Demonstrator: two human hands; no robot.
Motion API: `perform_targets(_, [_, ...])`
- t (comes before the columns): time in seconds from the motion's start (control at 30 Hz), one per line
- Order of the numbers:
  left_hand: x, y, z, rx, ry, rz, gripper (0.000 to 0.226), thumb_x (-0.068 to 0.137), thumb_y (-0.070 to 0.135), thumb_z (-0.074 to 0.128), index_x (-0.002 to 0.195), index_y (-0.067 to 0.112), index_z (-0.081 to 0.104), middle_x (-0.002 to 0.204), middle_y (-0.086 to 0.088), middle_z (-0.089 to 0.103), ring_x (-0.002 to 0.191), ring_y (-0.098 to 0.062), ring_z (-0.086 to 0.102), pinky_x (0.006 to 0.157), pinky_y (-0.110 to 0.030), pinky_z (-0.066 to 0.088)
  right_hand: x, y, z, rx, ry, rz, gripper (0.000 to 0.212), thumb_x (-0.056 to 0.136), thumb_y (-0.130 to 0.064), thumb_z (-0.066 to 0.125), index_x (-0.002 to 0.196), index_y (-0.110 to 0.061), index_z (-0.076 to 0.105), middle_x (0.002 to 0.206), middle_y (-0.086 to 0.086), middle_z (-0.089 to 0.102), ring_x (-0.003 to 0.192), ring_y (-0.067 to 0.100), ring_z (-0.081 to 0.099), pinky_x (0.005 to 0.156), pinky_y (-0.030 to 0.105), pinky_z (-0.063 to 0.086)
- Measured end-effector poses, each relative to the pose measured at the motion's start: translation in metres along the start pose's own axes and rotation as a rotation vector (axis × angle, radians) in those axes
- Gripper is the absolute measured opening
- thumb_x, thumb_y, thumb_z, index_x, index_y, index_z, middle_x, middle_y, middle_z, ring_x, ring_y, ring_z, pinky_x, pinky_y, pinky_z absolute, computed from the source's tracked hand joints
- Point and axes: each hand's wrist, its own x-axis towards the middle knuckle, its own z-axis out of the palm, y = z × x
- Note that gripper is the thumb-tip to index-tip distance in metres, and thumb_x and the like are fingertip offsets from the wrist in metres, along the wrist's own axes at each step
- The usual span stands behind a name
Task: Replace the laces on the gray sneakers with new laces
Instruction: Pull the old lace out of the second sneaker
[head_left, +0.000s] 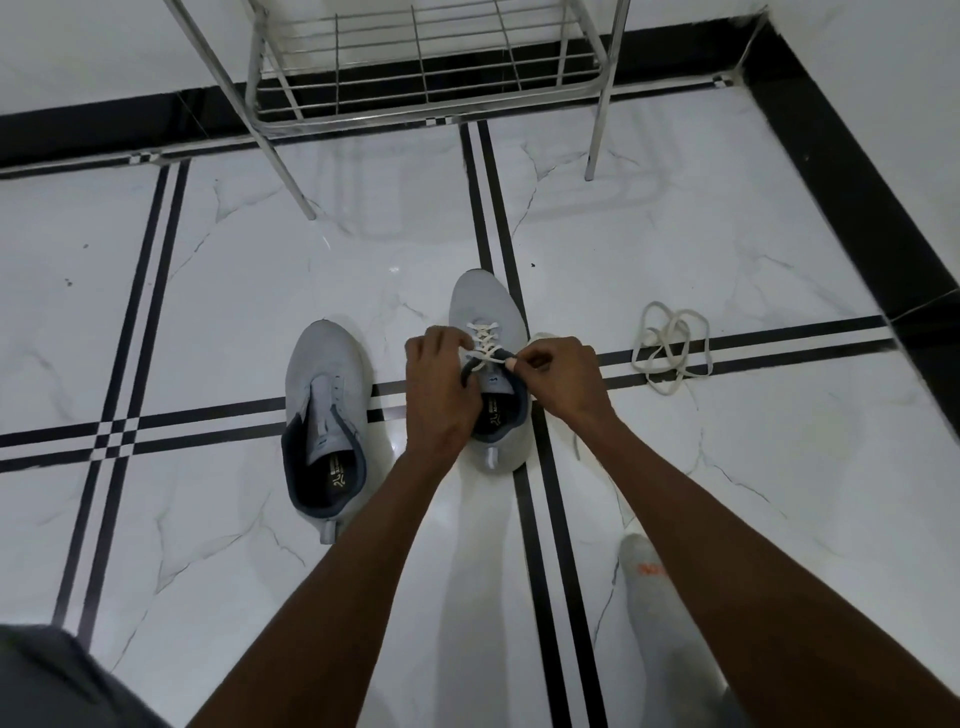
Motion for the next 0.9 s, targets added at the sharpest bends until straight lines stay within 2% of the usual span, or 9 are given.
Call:
perform_targets(0.1, [0.008, 0.005, 0.011, 0.130, -0.072, 0.132, 0.012, 0.090, 0.010, 0.068, 0.100, 0.014, 0.070, 0.105, -0.006, 0.071, 0.104, -0.030, 0.059, 0.089, -0.039, 0.044, 0.002, -0.001, 0.000, -0.008, -0.018, -0.008, 0.021, 0.089, -0.035, 0.071, 0.094, -0.017, 0.081, 0.092, -0.002, 0.077, 0.080, 0.012, 0.069, 0.082, 0.032, 0.058])
perform_targets(0.27, [0.013, 0.003, 0.015, 0.123, 0.011, 0.139, 0.011, 0.093, 0.014, 0.066, 0.090, 0.016, 0.076, 0.089, -0.003, 0.075, 0.093, -0.027, 0.061, 0.084, -0.034, 0.034, 0.003, 0.001, -0.002, 0.076, -0.013, 0.068, 0.021, 0.089, -0.032, 0.073, 0.092, -0.014, 0.081, 0.086, 0.000, 0.077, 0.079, 0.014, 0.071, 0.083, 0.035, 0.059])
perform_targets(0.37, [0.017, -0.005, 0.006, -0.145, 0.198, -0.186, 0.013, 0.093, 0.011, 0.060, 0.090, 0.012, 0.073, 0.088, -0.002, 0.073, 0.085, -0.019, 0.065, 0.080, -0.040, 0.054, 0.004, 0.005, -0.004, 0.174, 0.027, 0.149, 0.018, 0.085, -0.032, 0.075, 0.086, -0.015, 0.081, 0.077, -0.001, 0.076, 0.073, 0.016, 0.072, 0.078, 0.040, 0.061])
perform_targets(0.43, [0.015, -0.016, 0.000, -0.276, 0.269, -0.365, 0.011, 0.090, 0.009, 0.060, 0.090, 0.011, 0.070, 0.089, 0.000, 0.071, 0.086, -0.014, 0.063, 0.083, -0.042, 0.054, 0.003, 0.006, -0.004, 0.202, 0.025, 0.170, 0.018, 0.084, -0.033, 0.076, 0.086, -0.016, 0.082, 0.076, -0.002, 0.076, 0.072, 0.015, 0.071, 0.076, 0.042, 0.062])
perform_targets(0.57, [0.005, -0.006, -0.005, -0.199, 0.125, -0.097, 0.028, 0.087, 0.011, 0.070, 0.114, 0.013, 0.064, 0.115, -0.003, 0.064, 0.111, -0.017, 0.051, 0.097, -0.028, 0.041, 0.003, 0.002, -0.005, 0.209, -0.001, 0.163, 0.017, 0.083, -0.033, 0.077, 0.085, -0.017, 0.082, 0.078, -0.004, 0.077, 0.072, 0.012, 0.071, 0.077, 0.041, 0.062])
perform_targets(0.67, [0.009, 0.000, 0.007, -0.008, -0.032, 0.093, 0.022, 0.085, 0.015, 0.075, 0.106, 0.017, 0.069, 0.108, -0.001, 0.070, 0.104, -0.021, 0.059, 0.092, -0.030, 0.041, 0.002, 0.000, -0.005, 0.241, -0.046, 0.188, 0.015, 0.084, -0.031, 0.077, 0.087, -0.017, 0.082, 0.079, -0.002, 0.077, 0.074, 0.014, 0.072, 0.075, 0.041, 0.063])
perform_targets(0.77, [0.011, -0.002, 0.015, 0.078, -0.032, 0.081, 0.005, 0.090, 0.018, 0.072, 0.094, 0.020, 0.073, 0.091, 0.000, 0.074, 0.089, -0.023, 0.064, 0.086, -0.037, 0.043, 0.001, -0.002, -0.006, 0.297, -0.070, 0.215, 0.013, 0.085, -0.026, 0.077, 0.087, -0.015, 0.082, 0.080, 0.002, 0.077, 0.074, 0.018, 0.074, 0.071, 0.040, 0.064])
perform_targets(0.83, [0.012, -0.005, 0.015, 0.090, 0.023, 0.076, 0.008, 0.091, 0.017, 0.070, 0.088, 0.019, 0.077, 0.084, 0.000, 0.075, 0.085, -0.022, 0.064, 0.084, -0.037, 0.043, 0.000, -0.003, -0.005, 0.329, -0.071, 0.225, 0.012, 0.085, -0.025, 0.077, 0.087, -0.014, 0.081, 0.080, 0.005, 0.076, 0.076, 0.021, 0.074, 0.069, 0.038, 0.064])
perform_targets(0.9, [0.013, -0.009, 0.007, -0.040, 0.157, -0.113, 0.009, 0.090, 0.017, 0.069, 0.086, 0.020, 0.076, 0.084, 0.003, 0.075, 0.084, -0.017, 0.065, 0.083, -0.037, 0.049, 0.001, -0.003, -0.005, 0.346, -0.074, 0.244, 0.013, 0.086, -0.024, 0.077, 0.087, -0.012, 0.081, 0.079, 0.005, 0.076, 0.076, 0.023, 0.074, 0.070, 0.039, 0.064])
